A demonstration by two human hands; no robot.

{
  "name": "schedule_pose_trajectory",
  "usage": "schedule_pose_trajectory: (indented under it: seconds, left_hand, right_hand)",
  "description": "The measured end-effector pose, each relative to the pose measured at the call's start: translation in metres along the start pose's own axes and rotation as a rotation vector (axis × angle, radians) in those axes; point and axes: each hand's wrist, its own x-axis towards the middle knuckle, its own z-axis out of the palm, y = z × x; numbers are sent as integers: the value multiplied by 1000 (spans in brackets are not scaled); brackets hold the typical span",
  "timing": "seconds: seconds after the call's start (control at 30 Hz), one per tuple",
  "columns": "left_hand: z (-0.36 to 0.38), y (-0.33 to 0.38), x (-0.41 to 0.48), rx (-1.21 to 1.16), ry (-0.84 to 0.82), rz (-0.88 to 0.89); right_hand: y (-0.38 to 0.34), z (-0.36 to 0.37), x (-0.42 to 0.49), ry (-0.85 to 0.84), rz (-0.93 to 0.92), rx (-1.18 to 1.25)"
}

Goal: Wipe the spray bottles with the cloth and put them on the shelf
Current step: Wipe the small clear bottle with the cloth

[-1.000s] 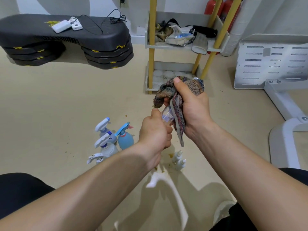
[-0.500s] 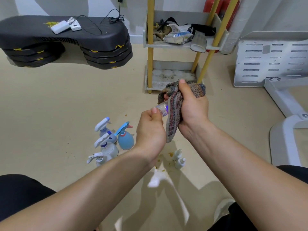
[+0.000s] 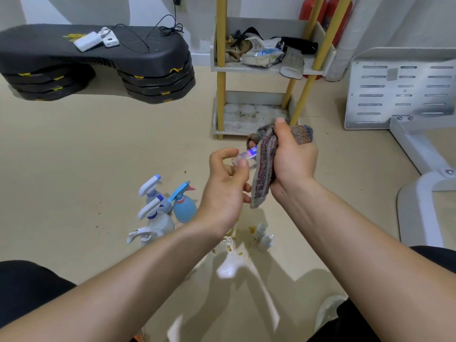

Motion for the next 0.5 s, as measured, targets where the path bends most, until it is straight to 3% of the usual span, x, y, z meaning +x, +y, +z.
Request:
schedule_pose_trajectory:
  seconds: [0.07,0.13,0.2,0.33,0.4,0.43,0.5]
  left_hand:
    - [2,-11,0,108,51,92]
    - [1,-17,4,135,118,44]
    - [-1,-14,7,45,120,-90]
    - [-7,1,10,-196,5,-533]
    - [-13,7,9,-237,-80,-626]
    - [-15,8,9,-226,-96,-600]
    - [-14,7,10,-161,-60,-378]
  right_hand:
    - [2,3,-1,-7,46,30]
    - [6,5,-5,-8,34,-22]
    - [5,4,-8,-47,-32,-105]
    - [-6,1,-10,-185,-250,-259]
    - [-12,1,-13,-231,-332,-284]
    - [-13,0,-12,-219,-338,-282]
    - [-13,0,-7,-155,-293,-249]
